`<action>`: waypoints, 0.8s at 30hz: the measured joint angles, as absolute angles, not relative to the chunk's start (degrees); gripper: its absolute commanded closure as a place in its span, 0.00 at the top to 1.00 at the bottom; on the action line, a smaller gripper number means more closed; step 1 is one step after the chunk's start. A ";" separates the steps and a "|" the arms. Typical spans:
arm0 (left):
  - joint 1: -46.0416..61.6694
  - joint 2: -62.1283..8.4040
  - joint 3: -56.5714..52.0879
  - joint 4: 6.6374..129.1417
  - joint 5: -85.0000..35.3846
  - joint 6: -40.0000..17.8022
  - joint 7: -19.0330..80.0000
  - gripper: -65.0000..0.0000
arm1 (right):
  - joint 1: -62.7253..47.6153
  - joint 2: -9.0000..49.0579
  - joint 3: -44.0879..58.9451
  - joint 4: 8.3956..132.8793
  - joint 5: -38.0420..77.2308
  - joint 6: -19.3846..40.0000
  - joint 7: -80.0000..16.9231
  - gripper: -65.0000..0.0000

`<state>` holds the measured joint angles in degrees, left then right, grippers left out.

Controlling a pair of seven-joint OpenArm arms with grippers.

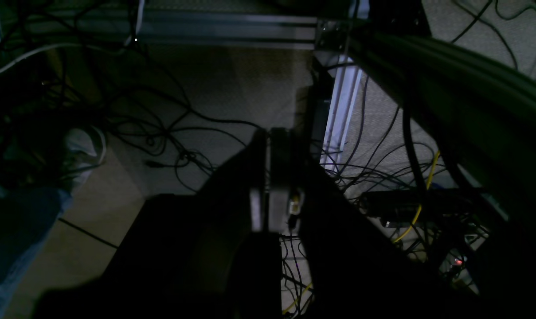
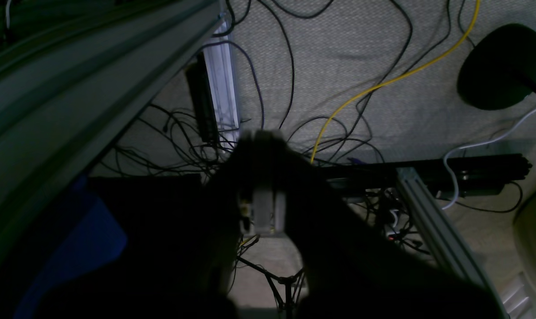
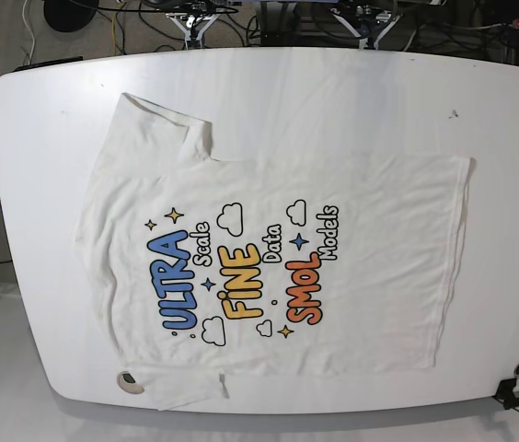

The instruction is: Fold the T-shirt properly

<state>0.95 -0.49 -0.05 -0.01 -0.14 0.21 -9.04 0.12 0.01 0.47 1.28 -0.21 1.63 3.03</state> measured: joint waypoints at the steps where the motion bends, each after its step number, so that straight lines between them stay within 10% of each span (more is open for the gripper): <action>1: 0.97 -0.49 -0.05 -0.01 -0.14 0.21 -9.02 0.00 | 0.10 0.03 0.47 1.21 -0.19 1.56 3.05 0.00; 24: 0.64 -0.49 -0.54 -0.01 -0.08 0.19 -9.74 0.00 | -0.16 0.12 0.80 2.20 0.01 1.69 2.76 0.00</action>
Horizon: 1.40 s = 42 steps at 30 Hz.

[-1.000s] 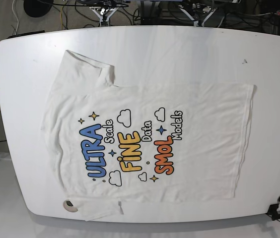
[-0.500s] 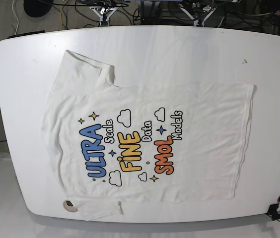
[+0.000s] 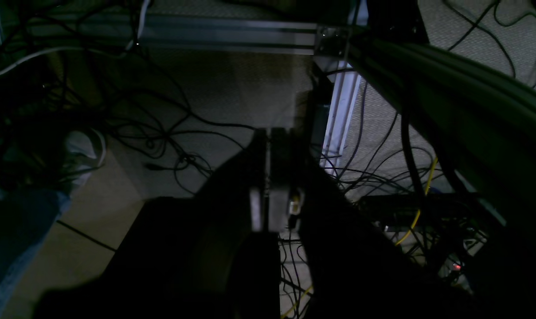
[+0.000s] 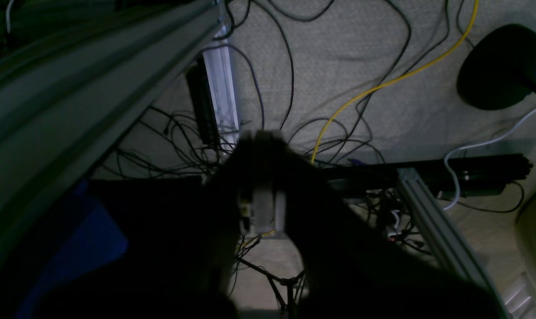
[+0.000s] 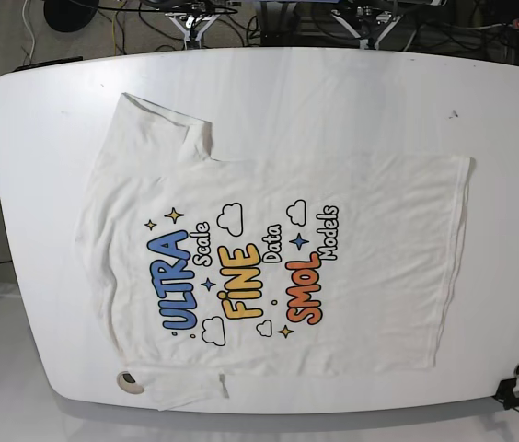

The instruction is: Fold the T-shirt properly

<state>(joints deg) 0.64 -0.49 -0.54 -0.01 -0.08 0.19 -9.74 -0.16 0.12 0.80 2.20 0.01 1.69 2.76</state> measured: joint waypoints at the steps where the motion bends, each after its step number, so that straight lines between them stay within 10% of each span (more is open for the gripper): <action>1: 0.64 -0.49 -0.54 -0.01 -0.05 0.19 -9.98 0.00 | -0.16 0.14 0.80 2.22 0.01 1.69 2.76 0.00; 42: 1.10 -0.64 -0.43 -0.01 -0.08 0.03 -10.35 0.00 | -0.62 0.36 1.13 2.52 -1.08 1.67 5.39 0.00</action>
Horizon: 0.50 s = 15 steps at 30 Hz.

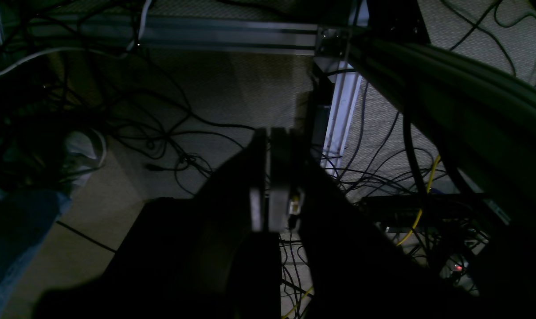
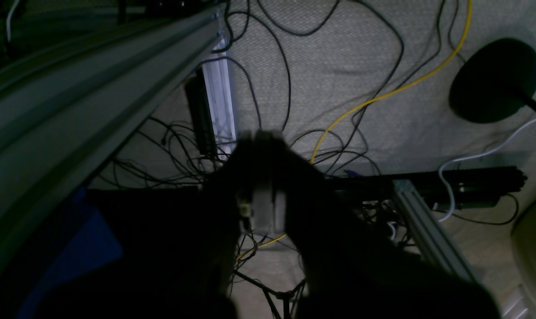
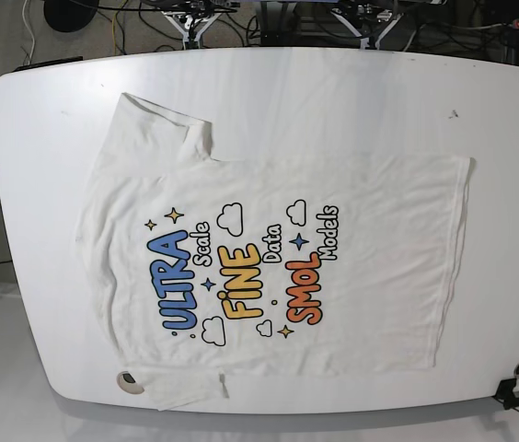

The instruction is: Fold the T-shirt properly

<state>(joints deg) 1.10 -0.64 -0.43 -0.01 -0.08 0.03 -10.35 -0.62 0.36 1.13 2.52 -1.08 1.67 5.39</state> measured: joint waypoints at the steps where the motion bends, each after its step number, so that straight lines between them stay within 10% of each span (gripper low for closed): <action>1: 1.10 -0.64 -0.45 -0.01 -0.05 0.01 -10.35 0.00 | -0.64 0.34 1.02 2.52 -1.06 1.67 5.37 0.00; 15: 1.43 -1.28 -0.25 -0.01 -0.27 -0.01 -11.64 0.00 | -0.82 0.36 1.19 3.22 -1.28 1.67 5.80 0.00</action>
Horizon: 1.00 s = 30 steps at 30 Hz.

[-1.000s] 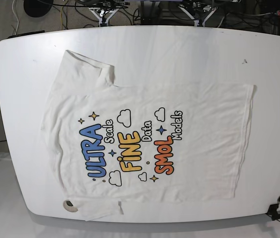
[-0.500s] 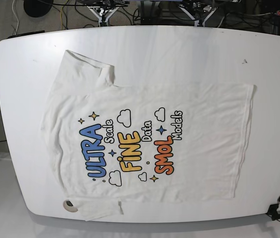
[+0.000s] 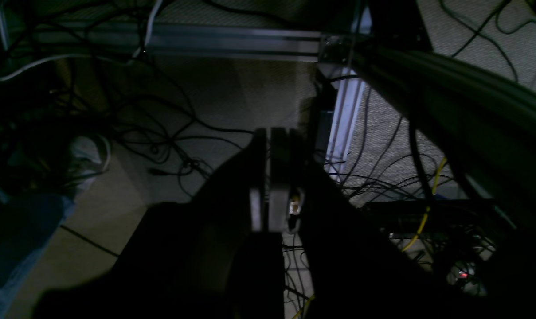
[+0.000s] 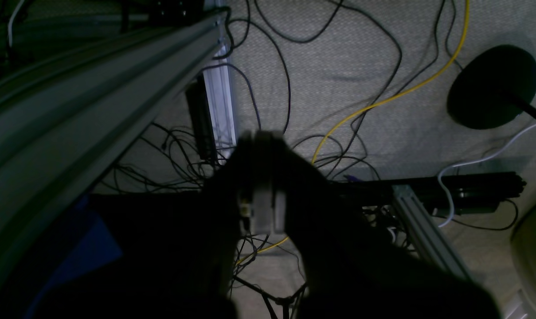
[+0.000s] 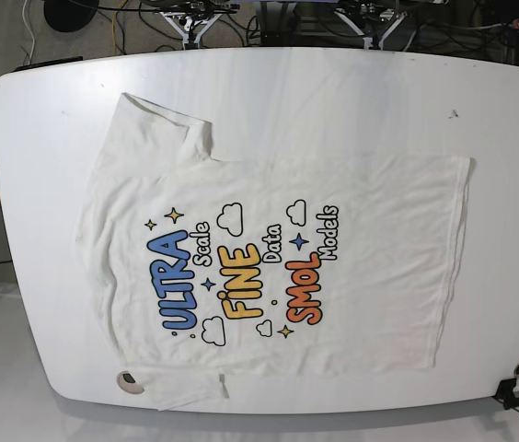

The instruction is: Fold the T-shirt properly

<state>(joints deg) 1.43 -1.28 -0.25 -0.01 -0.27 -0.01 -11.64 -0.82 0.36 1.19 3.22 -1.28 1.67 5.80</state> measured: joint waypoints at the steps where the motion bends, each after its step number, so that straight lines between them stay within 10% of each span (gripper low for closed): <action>1: 1.43 -1.28 -0.25 -0.01 -0.27 -0.01 -11.64 0.00 | -0.82 0.36 1.19 3.22 -1.28 1.67 5.80 0.00; 30: 1.41 -1.32 -0.43 -0.01 -1.15 -0.01 -12.95 0.00 | -1.30 0.47 1.23 3.44 -1.34 1.91 7.49 0.00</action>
<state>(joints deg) 1.41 -1.32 -0.43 -0.01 -1.15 -0.01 -12.95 -1.30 0.47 1.23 3.44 -1.34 1.91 7.49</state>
